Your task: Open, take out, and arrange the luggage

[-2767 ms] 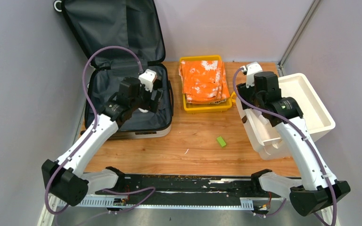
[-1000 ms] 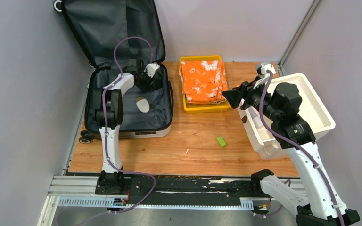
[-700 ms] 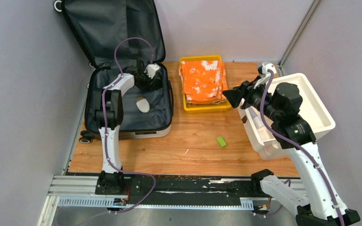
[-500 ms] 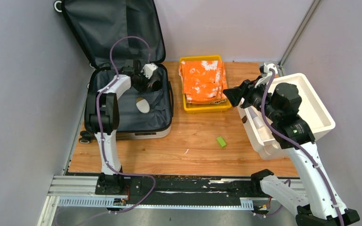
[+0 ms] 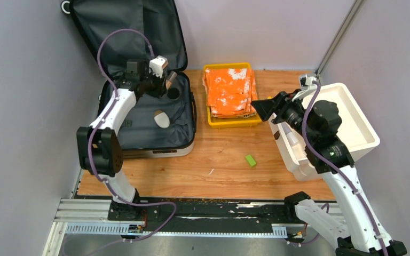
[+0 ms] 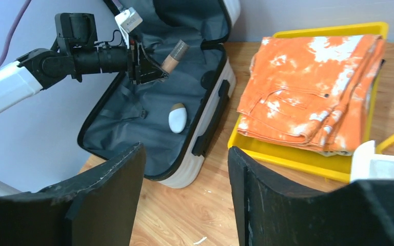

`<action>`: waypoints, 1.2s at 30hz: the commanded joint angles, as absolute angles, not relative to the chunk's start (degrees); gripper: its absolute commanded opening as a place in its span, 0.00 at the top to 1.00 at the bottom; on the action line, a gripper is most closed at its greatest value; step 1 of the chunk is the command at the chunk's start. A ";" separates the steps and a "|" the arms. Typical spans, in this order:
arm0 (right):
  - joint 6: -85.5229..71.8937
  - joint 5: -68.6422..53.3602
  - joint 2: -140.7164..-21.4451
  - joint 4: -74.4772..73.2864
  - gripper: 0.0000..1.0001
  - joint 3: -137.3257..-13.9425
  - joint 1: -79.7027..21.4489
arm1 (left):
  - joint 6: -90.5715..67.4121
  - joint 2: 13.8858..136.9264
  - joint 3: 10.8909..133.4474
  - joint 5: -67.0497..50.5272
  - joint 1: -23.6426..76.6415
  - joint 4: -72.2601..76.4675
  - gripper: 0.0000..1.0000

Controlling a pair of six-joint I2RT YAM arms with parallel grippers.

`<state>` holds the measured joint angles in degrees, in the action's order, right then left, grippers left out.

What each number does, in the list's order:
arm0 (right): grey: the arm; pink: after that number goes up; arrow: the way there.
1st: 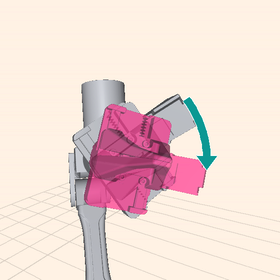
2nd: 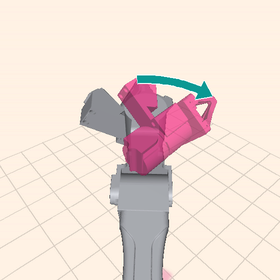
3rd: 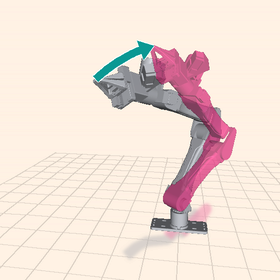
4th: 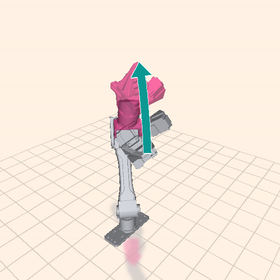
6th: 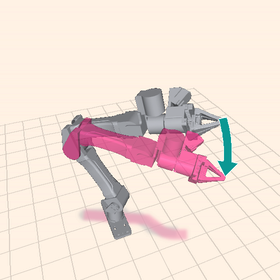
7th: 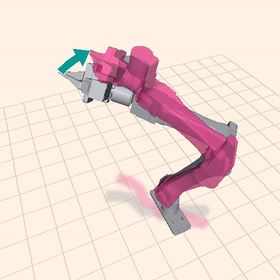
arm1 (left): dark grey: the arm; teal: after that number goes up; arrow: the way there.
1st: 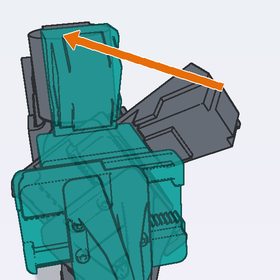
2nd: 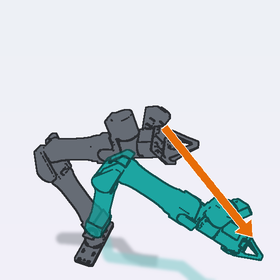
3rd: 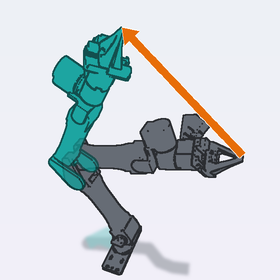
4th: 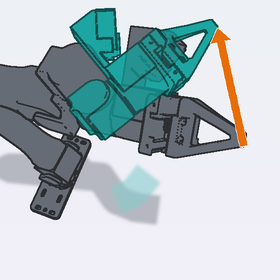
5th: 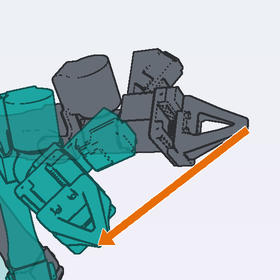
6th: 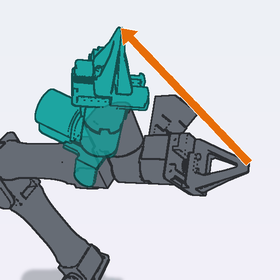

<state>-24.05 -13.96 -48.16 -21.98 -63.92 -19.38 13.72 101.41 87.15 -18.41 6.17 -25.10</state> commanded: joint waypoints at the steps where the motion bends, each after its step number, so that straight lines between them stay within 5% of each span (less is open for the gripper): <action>1: -27.25 -19.25 -46.50 -7.87 0.38 -58.31 -20.37 | -1.75 90.47 80.81 -31.22 6.31 -16.64 0.89; 6: -31.48 -17.24 -48.41 3.21 0.35 -55.21 -22.41 | -16.01 82.45 65.29 -38.54 6.48 1.14 0.90; 14: -33.16 -8.79 -58.36 10.35 0.31 -56.33 -34.15 | -26.92 71.38 51.90 -42.07 7.21 9.52 0.89; 36: -44.81 -4.91 -81.81 22.28 0.32 -62.61 -45.45 | -32.80 53.41 40.84 -43.44 14.58 8.87 0.87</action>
<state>-42.11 -4.38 -80.44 16.53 -59.64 -44.60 -32.23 55.44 41.17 -42.59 14.26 7.14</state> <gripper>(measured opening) 0.682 0.421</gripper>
